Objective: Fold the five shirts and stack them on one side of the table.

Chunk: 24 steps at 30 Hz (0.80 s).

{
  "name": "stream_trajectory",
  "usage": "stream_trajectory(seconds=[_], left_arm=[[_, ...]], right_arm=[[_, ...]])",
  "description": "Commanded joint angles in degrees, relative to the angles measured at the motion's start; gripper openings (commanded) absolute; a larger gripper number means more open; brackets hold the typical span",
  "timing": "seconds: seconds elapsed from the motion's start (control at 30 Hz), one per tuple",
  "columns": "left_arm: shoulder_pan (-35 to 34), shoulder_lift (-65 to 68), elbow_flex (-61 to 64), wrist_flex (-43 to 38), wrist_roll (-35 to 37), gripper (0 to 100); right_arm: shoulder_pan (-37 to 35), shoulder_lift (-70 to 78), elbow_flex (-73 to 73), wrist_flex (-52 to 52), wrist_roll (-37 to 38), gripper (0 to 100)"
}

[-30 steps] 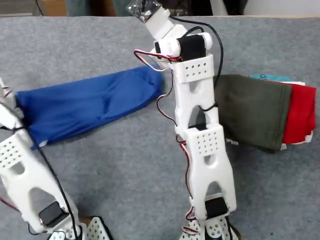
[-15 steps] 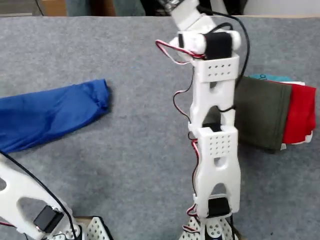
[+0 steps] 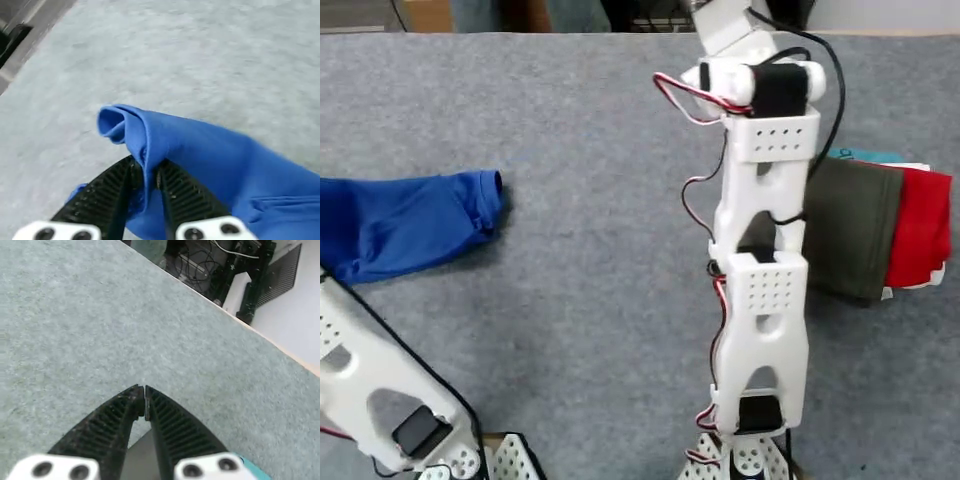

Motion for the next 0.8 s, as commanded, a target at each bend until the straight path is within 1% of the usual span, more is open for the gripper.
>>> stream_trajectory(seconds=[0.0, 0.07, 0.17, 0.23, 0.43, 0.57, 0.67, 0.77], left_arm=[[4.9, -3.9, 2.1, 0.4, 0.8, 3], [7.9, -3.9, 5.4, 0.4, 0.9, 3], [12.9, -3.9, 12.4, 0.4, 4.2, 3], [16.6, -4.6, 17.4, 0.4, 4.7, 3], [29.8, -12.0, 36.8, 0.4, 5.5, 3], [37.2, -15.0, 48.0, 0.2, 5.5, 3], [40.9, -14.3, 51.8, 0.0, 5.6, 3], [42.5, -12.0, 52.1, -1.5, 8.1, 3]], right_arm=[[0.9, -3.8, -1.7, 0.1, -0.4, 1.5], [0.9, -3.8, -1.5, 0.1, -0.4, 1.5], [0.5, -3.5, -1.5, -0.2, -0.4, 1.5], [0.5, -2.7, -2.0, -0.2, -0.4, 1.5], [0.5, -2.0, -2.0, -0.7, -0.4, 1.5], [0.8, -2.0, -2.1, -0.8, -0.4, 1.5], [0.7, -2.0, -2.1, -0.7, -0.4, 1.5], [0.5, -2.0, -2.1, -0.7, -0.4, 1.5]])
